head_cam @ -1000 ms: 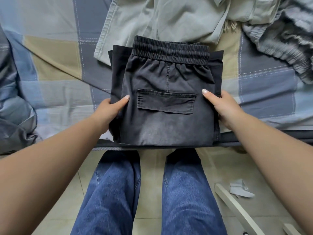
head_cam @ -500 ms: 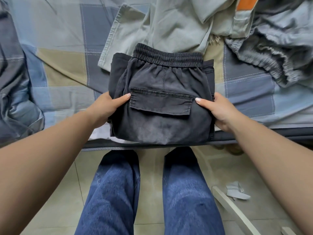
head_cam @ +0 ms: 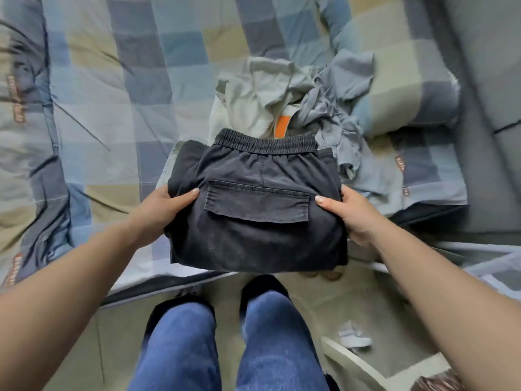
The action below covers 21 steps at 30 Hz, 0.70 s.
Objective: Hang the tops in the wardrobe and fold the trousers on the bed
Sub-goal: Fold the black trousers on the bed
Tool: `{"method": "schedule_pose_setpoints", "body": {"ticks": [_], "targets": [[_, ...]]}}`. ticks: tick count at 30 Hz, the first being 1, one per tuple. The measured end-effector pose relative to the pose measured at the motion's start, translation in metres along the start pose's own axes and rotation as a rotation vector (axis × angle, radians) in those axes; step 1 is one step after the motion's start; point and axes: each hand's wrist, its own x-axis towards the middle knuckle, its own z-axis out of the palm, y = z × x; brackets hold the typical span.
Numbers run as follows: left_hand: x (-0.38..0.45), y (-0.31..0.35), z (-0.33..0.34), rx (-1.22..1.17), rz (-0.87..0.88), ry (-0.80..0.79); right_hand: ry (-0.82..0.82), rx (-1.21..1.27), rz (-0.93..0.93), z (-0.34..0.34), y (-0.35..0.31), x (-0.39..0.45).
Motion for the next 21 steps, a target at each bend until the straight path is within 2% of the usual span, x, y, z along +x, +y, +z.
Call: {"method": "schedule_pose_setpoints", "body": {"ticks": [5,8,14,21], "targets": [[-0.052,0.051,0.005,-0.01,0.141,-0.143,0.143,0.116,-0.138,0.016,-0.014,-0.103],[-0.083,0.075,0.002,0.067,0.171,-0.293,0.274,0.187,-0.218,0.037,-0.005,-0.169],[-0.143,0.097,0.022,0.213,0.145,-0.525,0.489,0.346,-0.268,0.077,0.05,-0.291],[-0.216,0.077,0.103,0.381,0.107,-0.804,0.762,0.553,-0.271,0.112,0.134,-0.42]]}}
